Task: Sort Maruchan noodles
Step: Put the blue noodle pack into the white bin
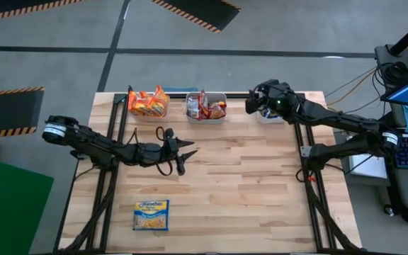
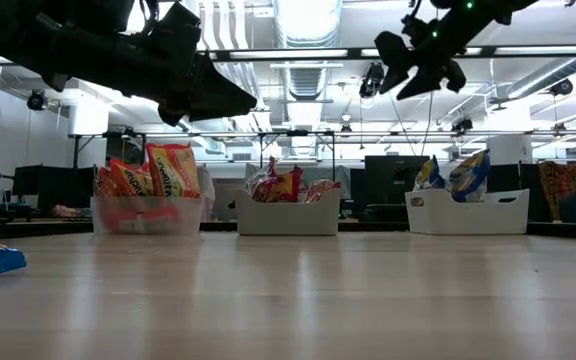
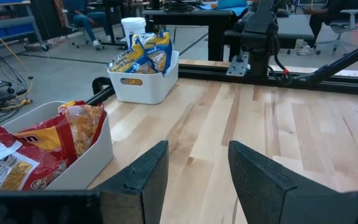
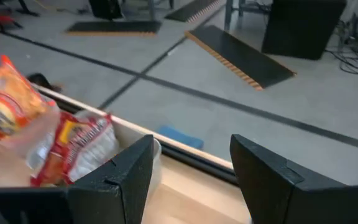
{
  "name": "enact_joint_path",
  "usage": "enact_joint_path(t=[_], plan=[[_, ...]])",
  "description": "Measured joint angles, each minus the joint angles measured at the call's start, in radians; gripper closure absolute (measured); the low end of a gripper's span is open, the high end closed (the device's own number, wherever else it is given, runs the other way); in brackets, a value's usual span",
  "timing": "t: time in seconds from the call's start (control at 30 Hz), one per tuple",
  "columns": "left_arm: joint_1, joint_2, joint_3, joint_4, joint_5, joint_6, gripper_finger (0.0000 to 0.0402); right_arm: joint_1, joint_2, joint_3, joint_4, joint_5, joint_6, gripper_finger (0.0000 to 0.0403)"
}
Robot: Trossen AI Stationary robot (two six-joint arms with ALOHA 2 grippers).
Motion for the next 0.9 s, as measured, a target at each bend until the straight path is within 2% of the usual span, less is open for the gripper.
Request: enact_joint_path(t=[0.2,0.37,0.7,0.9], plan=[[0.0,0.0,0.0,0.0,0.0,-0.001,0.0251,0.015,0.0,0.001,0.034,-0.002,0.0,0.02],[0.0,0.0,0.0,0.0,0.0,-0.001,0.0251,0.054,0.0,-0.008,0.039,-0.068,0.0,0.02],[0.0,0.0,0.0,-0.002,0.0,-0.01,0.0251,0.331,0.0,-0.174,0.13,-0.107,0.008,0.02],[0.0,0.0,0.0,-0.002,0.0,-0.02,0.0251,0.451,0.0,-0.231,0.145,-0.187,0.008,0.02]])
